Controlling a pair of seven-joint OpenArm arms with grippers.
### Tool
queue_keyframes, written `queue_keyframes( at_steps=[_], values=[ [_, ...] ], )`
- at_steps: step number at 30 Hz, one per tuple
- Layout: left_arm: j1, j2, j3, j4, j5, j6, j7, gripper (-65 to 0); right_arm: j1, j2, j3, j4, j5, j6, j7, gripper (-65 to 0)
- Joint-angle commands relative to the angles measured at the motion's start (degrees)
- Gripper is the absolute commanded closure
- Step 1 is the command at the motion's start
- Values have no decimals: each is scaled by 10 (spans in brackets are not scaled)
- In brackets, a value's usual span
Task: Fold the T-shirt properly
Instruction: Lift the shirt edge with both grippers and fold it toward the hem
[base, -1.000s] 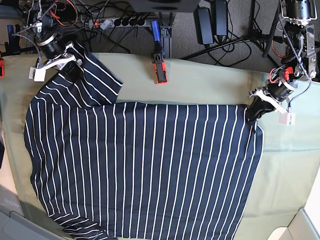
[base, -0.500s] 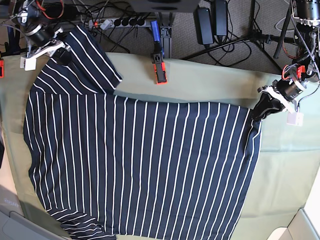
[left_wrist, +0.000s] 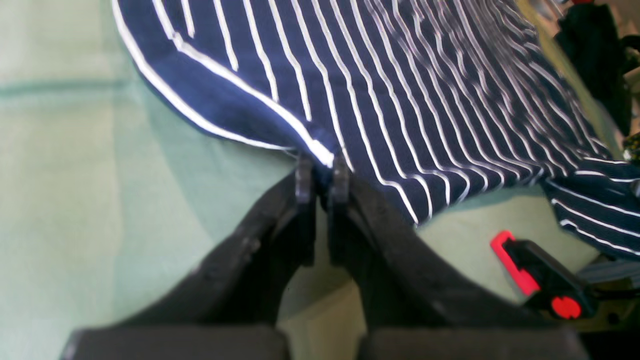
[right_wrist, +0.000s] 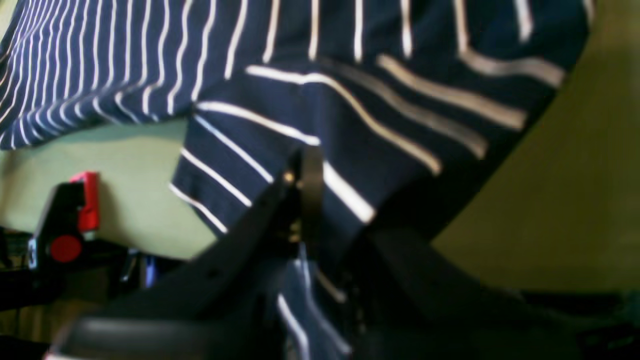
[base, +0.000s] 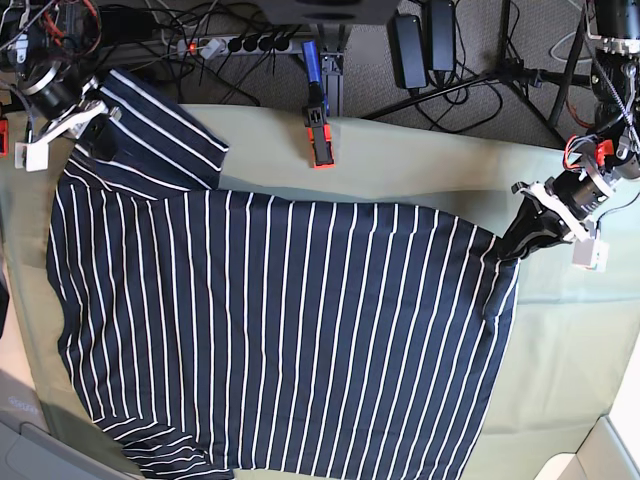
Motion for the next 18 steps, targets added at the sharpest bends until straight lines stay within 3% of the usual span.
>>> queue_keyframes(
  at_steps=[1, 11, 18],
  values=[
    [-18, -10, -6, 7, -8, -16, -14, 0, 11, 16, 7, 9, 6, 21, 12, 0],
    [-145, -3, 13, -106, 14, -16, -19, 0, 135, 83, 2, -14, -2, 23, 10, 0],
    [-248, 10, 79, -194, 64, -16, -45, 0, 248, 131, -81, -104, -39, 23, 13, 0]
  ],
)
